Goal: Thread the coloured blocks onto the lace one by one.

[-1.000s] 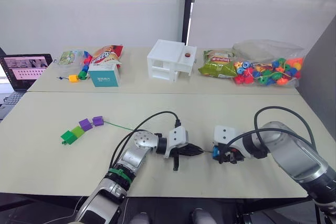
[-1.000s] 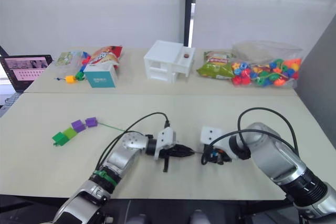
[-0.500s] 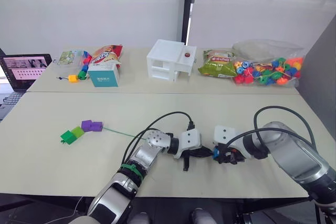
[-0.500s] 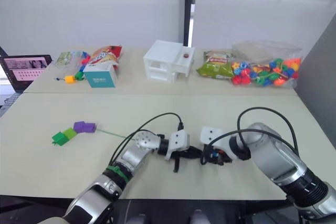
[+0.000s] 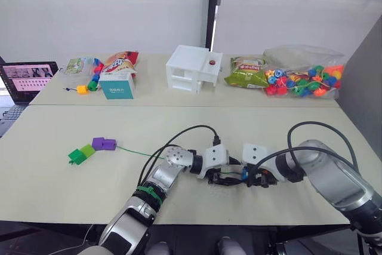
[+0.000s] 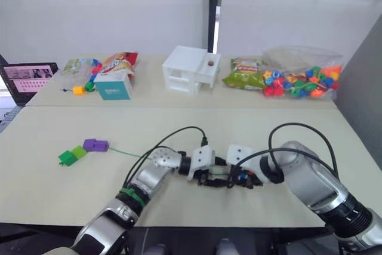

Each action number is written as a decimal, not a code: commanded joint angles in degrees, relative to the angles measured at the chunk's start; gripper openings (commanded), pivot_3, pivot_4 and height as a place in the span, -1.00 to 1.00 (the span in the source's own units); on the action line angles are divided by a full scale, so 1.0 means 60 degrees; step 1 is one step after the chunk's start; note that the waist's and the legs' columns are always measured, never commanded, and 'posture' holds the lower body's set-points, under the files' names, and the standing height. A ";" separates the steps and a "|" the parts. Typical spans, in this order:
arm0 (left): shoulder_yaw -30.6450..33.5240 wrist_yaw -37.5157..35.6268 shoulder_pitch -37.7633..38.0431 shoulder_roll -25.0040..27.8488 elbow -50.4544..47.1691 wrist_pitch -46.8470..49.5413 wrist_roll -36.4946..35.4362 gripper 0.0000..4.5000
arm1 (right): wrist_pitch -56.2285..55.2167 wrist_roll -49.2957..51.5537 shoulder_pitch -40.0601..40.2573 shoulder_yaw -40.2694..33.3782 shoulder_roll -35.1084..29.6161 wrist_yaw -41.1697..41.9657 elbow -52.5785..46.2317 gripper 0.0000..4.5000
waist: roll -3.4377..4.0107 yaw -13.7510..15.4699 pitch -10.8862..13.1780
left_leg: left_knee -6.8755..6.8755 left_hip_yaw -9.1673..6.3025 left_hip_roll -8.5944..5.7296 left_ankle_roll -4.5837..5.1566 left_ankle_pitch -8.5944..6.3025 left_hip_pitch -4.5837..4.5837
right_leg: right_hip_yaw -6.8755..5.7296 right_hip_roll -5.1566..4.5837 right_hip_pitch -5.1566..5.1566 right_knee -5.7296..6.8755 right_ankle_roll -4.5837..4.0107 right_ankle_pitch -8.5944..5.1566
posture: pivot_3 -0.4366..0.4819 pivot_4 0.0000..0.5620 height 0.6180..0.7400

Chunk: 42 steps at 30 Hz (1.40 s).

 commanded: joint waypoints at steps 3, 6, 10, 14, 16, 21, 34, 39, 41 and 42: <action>-0.0011 -0.0169 0.0212 0.0394 -0.0616 0.0107 -0.0108 0.46 | -0.0035 0.0117 0.0089 0.0432 0.0141 0.0027 -0.0023 -0.40 | 0.0000 -0.0011 0.0000 | -0.0002 -0.0002 0.0001 0.0000 0.0000 0.0005 | 0.0000 0.0001 0.0001 0.0002 0.0000 0.0000 | -0.05 -0.47 1.00; -0.0071 -0.0009 0.0194 0.0436 -0.0492 0.0113 0.0034 0.46 | -0.0057 0.0099 0.0085 0.0456 0.0154 0.0011 -0.0019 -0.40 | -0.0006 0.0015 -0.0004 | 0.0001 -0.0002 0.0001 0.0000 0.0000 0.0005 | 0.0000 -0.0001 0.0006 0.0002 0.0000 0.0000 | -0.05 -0.47 1.00; -0.0075 0.0198 0.0065 0.0320 -0.0270 0.0083 0.0116 0.22 | -0.0049 0.0116 0.0066 0.0464 0.0163 0.0010 -0.0037 -0.40 | -0.0007 0.0012 -0.0004 | 0.0001 -0.0002 0.0001 0.0000 0.0000 0.0010 | 0.0000 0.0000 0.0010 0.0002 0.0000 0.0000 | -0.05 -0.47 1.00; -0.0118 0.0347 -0.0079 0.0173 -0.0072 0.0098 0.0195 -0.32 | -0.0038 0.0124 0.0060 0.0461 0.0170 -0.0008 -0.0043 -0.40 | -0.0007 0.0008 -0.0004 | 0.0002 -0.0001 0.0000 0.0000 0.0000 0.0010 | 0.0000 0.0000 0.0011 0.0002 0.0000 0.0000 | -0.05 -0.47 1.00; -0.0092 0.0444 -0.0122 0.0148 -0.0003 0.0096 0.0211 -0.64 | -0.0033 0.0124 0.0059 0.0453 0.0173 -0.0017 -0.0044 -0.40 | -0.0007 0.0003 -0.0004 | 0.0001 -0.0001 0.0001 0.0000 0.0000 0.0010 | 0.0000 0.0001 0.0011 0.0002 0.0000 0.0000 | -0.05 -0.47 1.00; 0.0027 0.0291 -0.0148 0.0096 -0.0048 0.0070 -0.0048 -1.00 | 0.0001 0.0152 0.0079 0.0454 0.0173 -0.0021 -0.0099 -0.40 | -0.0007 0.0000 -0.0004 | 0.0001 -0.0001 0.0001 0.0000 0.0000 0.0011 | 0.0000 0.0000 0.0010 0.0002 0.0000 0.0000 | -0.05 -0.47 1.00; -0.0166 0.0109 0.0010 -0.0008 -0.0382 0.0155 -0.0078 -1.00 | 0.0057 -0.0051 -0.0482 0.1062 0.0896 -0.0240 0.0150 -0.40 | -0.0012 -0.0103 -0.0007 | 0.0000 -0.0001 0.0005 0.0000 0.0000 0.0023 | 0.0001 0.0006 0.0013 0.0006 -0.0002 0.0001 | -0.05 -0.47 1.00; -0.0189 0.0017 0.0049 0.0145 -0.0495 0.0294 -0.0062 -1.00 | 0.0048 -0.0062 -0.0598 0.1131 0.1031 -0.0254 0.0285 -0.40 | -0.0016 -0.0163 -0.0009 | -0.0002 -0.0002 0.0007 0.0000 0.0000 0.0038 | 0.0001 0.0008 0.0027 0.0007 -0.0002 0.0001 | -0.05 -0.47 1.00; -0.0187 -0.0049 0.0079 0.0217 -0.0588 0.0403 -0.0088 -1.00 | 0.0045 -0.0077 -0.0614 0.1125 0.1043 -0.0246 0.0309 -0.40 | -0.0016 -0.0194 -0.0010 | -0.0003 -0.0002 0.0007 0.0000 0.0000 0.0042 | 0.0001 0.0008 0.0030 0.0008 -0.0002 0.0001 | -0.05 -0.47 1.00; -0.0184 -0.0069 0.0085 0.0244 -0.0626 0.0441 -0.0096 -1.00 | 0.0057 -0.0075 -0.0632 0.1117 0.1052 -0.0238 0.0311 -0.40 | -0.0016 -0.0209 -0.0009 | -0.0003 -0.0002 0.0007 0.0000 0.0000 0.0042 | 0.0001 0.0008 0.0030 0.0008 -0.0003 0.0001 | -0.05 -0.47 1.00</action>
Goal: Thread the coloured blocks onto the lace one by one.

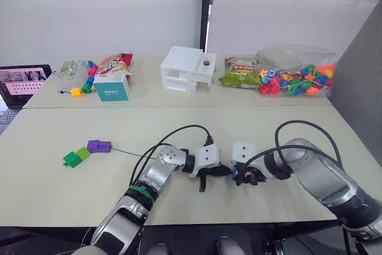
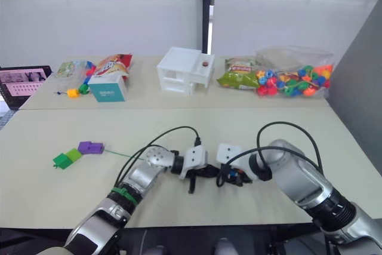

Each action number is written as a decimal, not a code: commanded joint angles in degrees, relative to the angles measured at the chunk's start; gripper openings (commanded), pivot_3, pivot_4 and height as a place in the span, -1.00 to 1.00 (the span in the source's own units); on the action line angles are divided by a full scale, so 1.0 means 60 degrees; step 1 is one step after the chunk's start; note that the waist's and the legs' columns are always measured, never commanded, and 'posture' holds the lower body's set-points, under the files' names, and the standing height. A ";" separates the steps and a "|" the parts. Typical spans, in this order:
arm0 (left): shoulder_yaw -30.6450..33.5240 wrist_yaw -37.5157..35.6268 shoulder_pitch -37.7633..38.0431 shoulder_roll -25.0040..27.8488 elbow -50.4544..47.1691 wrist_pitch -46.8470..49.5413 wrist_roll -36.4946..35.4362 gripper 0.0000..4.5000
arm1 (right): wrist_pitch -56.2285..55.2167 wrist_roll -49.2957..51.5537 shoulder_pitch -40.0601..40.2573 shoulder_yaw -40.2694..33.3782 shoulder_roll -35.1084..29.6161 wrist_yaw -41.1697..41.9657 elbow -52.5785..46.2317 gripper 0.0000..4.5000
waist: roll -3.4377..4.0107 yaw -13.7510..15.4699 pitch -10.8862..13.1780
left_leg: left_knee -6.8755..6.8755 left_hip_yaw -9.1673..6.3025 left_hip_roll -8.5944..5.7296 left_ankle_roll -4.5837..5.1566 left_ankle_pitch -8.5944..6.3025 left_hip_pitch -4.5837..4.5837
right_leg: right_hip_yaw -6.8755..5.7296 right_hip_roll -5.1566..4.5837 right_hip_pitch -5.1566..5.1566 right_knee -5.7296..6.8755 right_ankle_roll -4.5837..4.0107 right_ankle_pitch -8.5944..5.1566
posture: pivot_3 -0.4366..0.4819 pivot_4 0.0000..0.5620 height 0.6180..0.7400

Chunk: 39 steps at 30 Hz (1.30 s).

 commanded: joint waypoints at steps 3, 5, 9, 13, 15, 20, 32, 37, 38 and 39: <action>-0.0048 -0.0095 0.0014 -0.0068 -0.0509 0.0143 -0.0173 -1.00 | 0.0027 0.0150 -0.0037 0.0327 0.0334 -0.0031 0.0028 -0.40 | 0.0000 -0.0041 0.0000 | -0.0002 -0.0001 0.0001 0.0000 0.0000 0.0001 | 0.0000 0.0000 -0.0001 0.0002 0.0000 0.0000 | -0.05 -0.47 1.00; -0.0047 -0.0029 0.0004 -0.0077 -0.0448 0.0110 -0.0132 -1.00 | 0.0055 0.0155 -0.0039 0.0343 0.0383 -0.0039 0.0040 -0.40 | 0.0000 -0.0040 0.0000 | -0.0001 -0.0002 0.0000 0.0000 0.0000 0.0002 | 0.0000 0.0000 -0.0001 0.0002 0.0000 0.0000 | -0.05 -0.47 1.00; 0.0098 0.0163 -0.0016 -0.0150 -0.0425 0.0342 -0.0232 -0.88 | 0.0018 0.0088 0.0033 0.0374 0.0386 -0.0102 0.0070 -0.40 | 0.0000 -0.0038 0.0000 | -0.0001 -0.0002 0.0000 0.0000 0.0000 0.0001 | 0.0000 0.0000 0.0000 0.0002 0.0000 0.0000 | -0.05 -0.47 1.00; 0.0401 0.0038 -0.0117 -0.0180 -0.0474 0.1120 -0.0627 -0.32 | -0.0026 0.0015 0.0040 0.0407 0.0375 -0.0186 0.0135 -0.40 | 0.0000 -0.0048 0.0000 | -0.0001 -0.0002 0.0000 0.0000 0.0000 0.0002 | 0.0000 0.0000 -0.0001 0.0003 0.0000 0.0000 | -0.05 -0.47 1.00; 0.0512 -0.0173 -0.0169 -0.0007 -0.0483 0.1321 -0.0756 -0.02 | 0.0017 0.0020 0.0031 0.0409 0.0403 -0.0223 0.0161 -0.40 | 0.0000 -0.0065 0.0000 | -0.0001 -0.0002 0.0001 0.0000 0.0000 0.0003 | 0.0000 0.0001 -0.0001 0.0004 0.0000 0.0000 | -0.05 -0.47 1.00; 0.0500 -0.0763 -0.0101 0.0516 -0.0851 0.1816 -0.0969 0.71 | 0.0197 0.0172 0.0020 0.0397 0.0359 -0.0107 0.0002 -0.40 | 0.0000 -0.0077 0.0000 | -0.0004 -0.0002 0.0003 0.0000 0.0000 0.0004 | 0.0000 0.0003 -0.0002 0.0005 0.0000 0.0000 | -0.05 -0.47 1.00; 0.0572 -0.0832 0.0002 0.0535 -0.1106 0.1295 -0.1213 1.00 | 0.0711 0.0612 -0.0029 -0.0337 -0.0195 0.0013 -0.0532 0.99 | 0.0000 0.0012 0.0000 | -0.0004 -0.0003 -0.0006 0.0000 -0.0001 -0.0027 | 0.0000 -0.0009 -0.0028 0.0000 0.0000 0.0000 | -0.05 -0.47 1.00; 0.0538 -0.0893 -0.0005 0.0530 -0.1065 0.1069 -0.1232 1.00 | 0.1126 0.1205 0.0085 -0.1130 -0.0711 0.0012 -0.0932 0.99 | 0.0002 0.0135 0.0002 | 0.0004 -0.0002 -0.0013 -0.0001 0.0000 -0.0060 | -0.0001 -0.0015 -0.0050 -0.0005 0.0000 0.0001 | -0.05 -0.47 1.00; 0.0516 -0.0902 -0.0007 0.0535 -0.1051 0.1002 -0.1222 1.00 | 0.1215 0.1347 0.0127 -0.1281 -0.0810 0.0024 -0.1022 0.99 | 0.0002 0.0162 0.0002 | 0.0004 -0.0002 -0.0012 -0.0001 0.0000 -0.0059 | -0.0001 -0.0014 -0.0050 -0.0006 0.0000 0.0001 | -0.05 -0.47 1.00; 0.0482 -0.0914 -0.0020 0.0502 -0.0987 0.0875 -0.1205 1.00 | 0.1421 0.1624 0.0235 -0.1663 -0.0902 0.0065 -0.1181 0.99 | 0.0002 0.0179 0.0002 | 0.0004 -0.0003 -0.0012 -0.0001 0.0000 -0.0059 | -0.0001 -0.0013 -0.0050 -0.0006 0.0000 0.0001 | -0.05 -0.47 1.00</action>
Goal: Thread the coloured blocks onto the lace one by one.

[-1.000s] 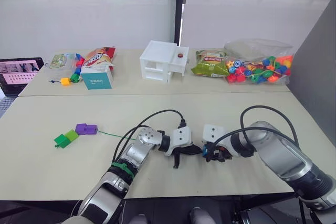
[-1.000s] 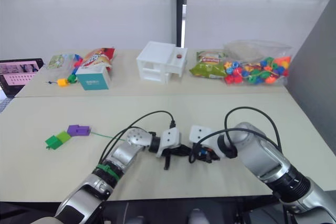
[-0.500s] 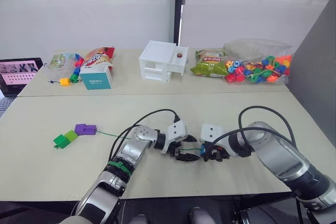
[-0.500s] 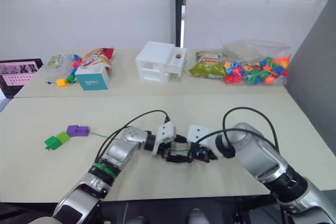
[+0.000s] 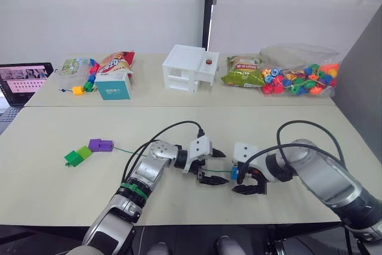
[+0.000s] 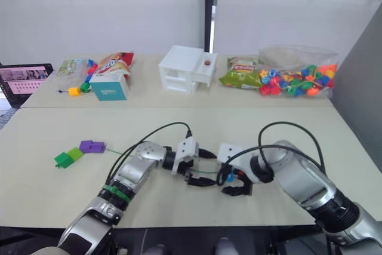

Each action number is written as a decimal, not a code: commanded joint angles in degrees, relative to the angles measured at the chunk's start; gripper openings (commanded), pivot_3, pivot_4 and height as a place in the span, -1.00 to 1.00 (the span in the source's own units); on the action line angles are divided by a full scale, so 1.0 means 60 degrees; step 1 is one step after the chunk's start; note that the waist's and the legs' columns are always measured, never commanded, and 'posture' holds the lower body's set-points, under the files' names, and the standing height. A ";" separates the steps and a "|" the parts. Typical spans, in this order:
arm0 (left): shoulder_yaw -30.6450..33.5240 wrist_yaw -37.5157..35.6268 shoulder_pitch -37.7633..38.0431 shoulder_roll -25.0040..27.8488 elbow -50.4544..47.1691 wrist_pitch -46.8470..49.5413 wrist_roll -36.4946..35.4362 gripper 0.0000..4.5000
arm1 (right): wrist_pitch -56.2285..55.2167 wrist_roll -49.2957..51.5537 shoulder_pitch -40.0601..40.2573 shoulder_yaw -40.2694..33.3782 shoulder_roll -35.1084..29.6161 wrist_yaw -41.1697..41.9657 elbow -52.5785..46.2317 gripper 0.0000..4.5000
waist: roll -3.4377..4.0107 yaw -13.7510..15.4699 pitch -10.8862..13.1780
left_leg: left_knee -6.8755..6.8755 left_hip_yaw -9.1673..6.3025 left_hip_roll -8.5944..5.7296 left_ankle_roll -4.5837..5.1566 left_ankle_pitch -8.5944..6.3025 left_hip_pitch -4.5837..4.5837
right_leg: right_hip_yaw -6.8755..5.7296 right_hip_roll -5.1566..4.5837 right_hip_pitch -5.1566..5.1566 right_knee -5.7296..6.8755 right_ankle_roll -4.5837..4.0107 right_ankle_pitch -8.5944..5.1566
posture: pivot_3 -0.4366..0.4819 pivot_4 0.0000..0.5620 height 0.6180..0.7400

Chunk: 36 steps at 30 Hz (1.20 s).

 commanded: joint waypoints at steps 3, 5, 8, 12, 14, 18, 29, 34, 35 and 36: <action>-0.0213 -0.0085 -0.0147 -0.0456 0.0224 -0.0963 0.0027 1.00 | 0.1078 0.1597 0.1029 -0.2540 -0.0619 0.0237 -0.1013 0.99 | -0.0001 0.0103 0.0001 | 0.0000 0.0000 0.0000 0.0001 -0.0001 -0.0001 | 0.0000 0.0000 0.0003 -0.0002 0.0000 0.0000 | -0.05 -0.47 1.00; -0.0376 -0.0113 -0.0219 -0.0694 0.0429 -0.1219 0.0106 1.00 | 0.1225 0.1938 0.1637 -0.3236 -0.0996 0.0239 -0.1216 0.99 | -0.0003 0.0221 0.0001 | 0.0004 -0.0001 -0.0007 0.0002 -0.0001 -0.0010 | -0.0003 -0.0007 0.0008 -0.0010 0.0002 0.0001 | -0.05 -0.47 1.00; -0.0550 0.0027 -0.0353 -0.0931 0.0813 -0.1522 0.0332 1.00 | 0.1347 0.2323 0.2213 -0.3819 -0.1324 0.0145 -0.1453 0.99 | -0.0003 0.0254 0.0002 | 0.0007 0.0009 -0.0009 0.0003 -0.0001 -0.0010 | 0.0000 -0.0009 0.0012 -0.0022 0.0008 0.0004 | -0.05 -0.47 1.00; -0.0689 0.0254 -0.0618 -0.1441 0.1452 -0.1844 0.0595 1.00 | 0.1492 0.2496 0.2693 -0.4203 -0.1587 -0.0336 -0.1629 0.99 | -0.0007 0.0246 0.0004 | 0.0007 0.0009 -0.0004 0.0003 -0.0001 -0.0005 | 0.0000 -0.0001 0.0013 -0.0017 0.0007 0.0004 | -0.05 -0.47 1.00; -0.0706 0.0365 -0.0736 -0.1589 0.1664 -0.1979 0.0705 1.00 | 0.1452 0.2632 0.2847 -0.4295 -0.1663 -0.0489 -0.1667 0.99 | -0.0008 0.0245 0.0004 | 0.0008 0.0010 -0.0004 0.0003 -0.0001 -0.0006 | 0.0001 -0.0001 0.0014 -0.0018 0.0007 0.0004 | -0.05 -0.47 1.00; -0.0710 0.0551 -0.0889 -0.1749 0.2032 -0.2223 0.0920 1.00 | 0.1330 0.2783 0.3057 -0.4390 -0.1753 -0.0760 -0.1703 0.99 | -0.0010 0.0252 0.0005 | 0.0008 0.0010 -0.0004 0.0003 -0.0001 -0.0005 | 0.0001 -0.0001 0.0014 -0.0015 0.0008 0.0004 | -0.05 -0.47 1.00; -0.0472 0.0567 -0.0875 -0.1769 0.2480 -0.2569 0.0902 -0.38 | -0.1022 0.1706 0.2822 -0.2437 -0.1616 -0.1284 -0.0737 1.00 | -0.0010 0.0248 0.0006 | 0.0009 0.0011 -0.0005 0.0001 0.0000 -0.0003 | 0.0001 -0.0002 0.0016 -0.0017 0.0008 0.0004 | -0.05 -0.47 1.00; -0.0460 0.0587 -0.0875 -0.1784 0.2493 -0.2556 0.0970 -0.39 | -0.1681 0.1153 0.2497 -0.1613 -0.1455 -0.1312 -0.0088 1.00 | -0.0010 0.0243 0.0006 | 0.0009 0.0010 -0.0006 0.0001 0.0000 -0.0004 | 0.0001 -0.0003 0.0013 -0.0016 0.0008 0.0004 | -0.05 -0.47 1.00; -0.0457 0.0594 -0.0876 -0.1779 0.2490 -0.2544 0.0977 -0.39 | -0.1794 0.1053 0.2458 -0.1503 -0.1437 -0.1300 0.0005 1.00 | -0.0010 0.0242 0.0006 | 0.0009 0.0011 -0.0006 0.0001 0.0000 -0.0004 | 0.0002 -0.0003 0.0013 -0.0016 0.0008 0.0004 | -0.05 -0.47 1.00; -0.0455 0.0599 -0.0875 -0.1777 0.2488 -0.2538 0.0980 -0.39 | -0.1868 0.0995 0.2433 -0.1441 -0.1427 -0.1290 0.0065 1.00 | -0.0010 0.0242 0.0006 | 0.0009 0.0010 -0.0006 0.0001 0.0000 -0.0004 | 0.0001 -0.0002 0.0014 -0.0016 0.0008 0.0004 | -0.05 -0.47 1.00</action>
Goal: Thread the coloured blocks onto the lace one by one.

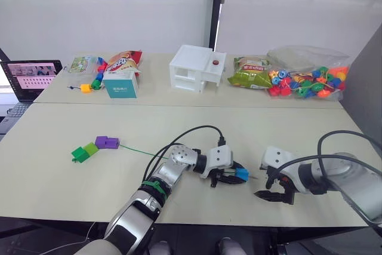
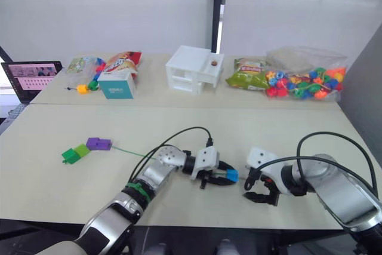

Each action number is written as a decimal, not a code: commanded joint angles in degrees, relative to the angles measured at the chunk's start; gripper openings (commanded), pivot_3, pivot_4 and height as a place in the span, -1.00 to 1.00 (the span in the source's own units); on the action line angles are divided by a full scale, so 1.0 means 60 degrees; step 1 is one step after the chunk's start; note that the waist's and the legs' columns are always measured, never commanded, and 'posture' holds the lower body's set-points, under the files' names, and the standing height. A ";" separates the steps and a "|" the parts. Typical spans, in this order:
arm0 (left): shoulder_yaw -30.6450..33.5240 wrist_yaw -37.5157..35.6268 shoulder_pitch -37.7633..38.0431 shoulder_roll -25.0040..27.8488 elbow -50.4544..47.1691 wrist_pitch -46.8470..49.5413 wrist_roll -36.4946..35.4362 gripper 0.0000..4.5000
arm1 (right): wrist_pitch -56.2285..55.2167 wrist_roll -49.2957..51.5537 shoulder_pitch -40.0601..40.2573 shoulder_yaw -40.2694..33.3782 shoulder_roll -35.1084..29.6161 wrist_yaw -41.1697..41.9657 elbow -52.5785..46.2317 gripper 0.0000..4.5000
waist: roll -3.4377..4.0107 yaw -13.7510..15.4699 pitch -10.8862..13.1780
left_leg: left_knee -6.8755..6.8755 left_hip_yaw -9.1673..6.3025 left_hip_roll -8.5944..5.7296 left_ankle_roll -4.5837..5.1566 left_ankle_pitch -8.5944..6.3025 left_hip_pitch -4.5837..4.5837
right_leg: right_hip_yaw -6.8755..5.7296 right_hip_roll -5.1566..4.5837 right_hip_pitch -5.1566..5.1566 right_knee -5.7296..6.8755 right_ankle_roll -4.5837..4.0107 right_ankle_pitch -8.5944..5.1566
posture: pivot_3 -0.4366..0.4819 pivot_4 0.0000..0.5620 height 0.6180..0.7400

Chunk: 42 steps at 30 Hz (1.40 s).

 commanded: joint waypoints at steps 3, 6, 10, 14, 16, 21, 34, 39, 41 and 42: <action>0.0051 -0.0030 -0.0065 -0.0024 -0.0190 -0.0155 -0.0038 -0.39 | -0.0496 -0.0321 -0.0287 0.0187 0.0106 0.0070 0.0201 0.75 | 0.0000 -0.0001 0.0000 | 0.0000 -0.0001 0.0000 0.0000 0.0000 0.0000 | 0.0001 0.0000 0.0001 0.0001 0.0000 0.0000 | -0.05 -0.47 1.00; 0.0035 -0.0047 -0.0068 0.0027 -0.0182 -0.0173 -0.0002 -0.39 | -0.0583 -0.0442 -0.0457 0.0338 0.0217 0.0135 0.0294 0.33 | 0.0001 -0.0002 0.0000 | 0.0000 -0.0001 0.0001 0.0000 0.0000 0.0001 | 0.0000 0.0001 0.0001 0.0000 0.0000 0.0000 | -0.05 -0.47 1.00; 0.0037 -0.0231 -0.0085 0.0043 -0.0207 -0.0171 -0.0084 -0.39 | -0.0666 -0.0540 -0.0618 0.0423 0.0314 0.0126 0.0425 -0.29 | 0.0001 -0.0007 -0.0001 | 0.0000 -0.0001 0.0000 0.0000 0.0000 0.0003 | 0.0000 0.0001 0.0002 0.0002 0.0000 0.0000 | -0.05 -0.47 1.00; 0.0050 -0.0256 -0.0102 0.0069 -0.0198 -0.0212 -0.0039 -0.39 | -0.0712 -0.0569 -0.0677 0.0439 0.0387 0.0128 0.0497 -0.91 | 0.0001 -0.0018 -0.0001 | 0.0000 -0.0002 0.0002 0.0000 0.0000 0.0003 | 0.0000 0.0002 0.0001 0.0004 0.0000 0.0000 | -0.05 -0.47 1.00; 0.0069 -0.0261 -0.0074 0.0102 -0.0232 -0.0185 -0.0033 -0.39 | -0.0715 -0.0579 -0.0667 0.0434 0.0423 0.0125 0.0508 -1.00 | 0.0001 -0.0028 -0.0001 | 0.0000 -0.0002 0.0002 0.0000 0.0000 0.0003 | 0.0000 0.0002 0.0001 0.0004 0.0000 0.0000 | -0.05 -0.47 1.00; 0.0108 -0.0239 0.0043 0.0431 -0.0543 -0.0072 0.0031 -0.39 | -0.0726 -0.0526 -0.0636 0.0405 0.0467 0.0231 0.0667 -1.00 | 0.0002 -0.0063 -0.0001 | -0.0001 -0.0004 0.0002 0.0000 0.0000 0.0004 | 0.0000 0.0003 0.0001 0.0006 0.0000 0.0000 | -0.05 -0.47 1.00; 0.1310 -0.1317 0.0829 0.4313 -0.2144 0.1124 -0.0608 -0.39 | -0.1360 -0.0826 -0.1494 0.0927 0.0795 0.0821 0.1568 -1.00 | 0.0005 -0.0263 -0.0003 | -0.0008 -0.0008 0.0015 0.0000 0.0000 0.0019 | 0.0000 0.0011 -0.0002 0.0020 -0.0001 0.0000 | -0.05 -0.47 1.00; 0.2291 -0.1425 0.0850 0.6924 -0.0195 0.0000 -0.0445 -0.39 | -0.1444 -0.0834 -0.1908 0.1049 0.1019 0.1101 0.1716 -1.00 | -0.0002 -0.0592 0.0002 | -0.0031 -0.0007 0.0034 0.0000 0.0000 0.0049 | -0.0001 0.0031 -0.0009 0.0031 -0.0018 -0.0003 | -0.05 -0.47 1.00; 0.2383 -0.1202 0.0722 0.7373 0.0508 -0.0424 -0.0237 -0.39 | -0.1451 -0.0853 -0.1966 0.1060 0.1044 0.1149 0.1733 -1.00 | 0.0010 -0.0627 0.0004 | -0.0054 -0.0006 0.0034 0.0000 0.0000 0.0072 | 0.0000 0.0028 -0.0001 0.0036 -0.0024 -0.0006 | -0.05 -0.47 1.00; 0.2381 -0.1020 0.0632 0.7559 0.0866 -0.0628 -0.0055 -0.39 | -0.1454 -0.0869 -0.1999 0.1066 0.1064 0.1171 0.1745 -1.00 | 0.0013 -0.0616 0.0005 | -0.0058 -0.0006 0.0029 0.0000 0.0000 0.0074 | -0.0001 0.0022 0.0001 0.0035 -0.0024 -0.0006 | -0.05 -0.47 1.00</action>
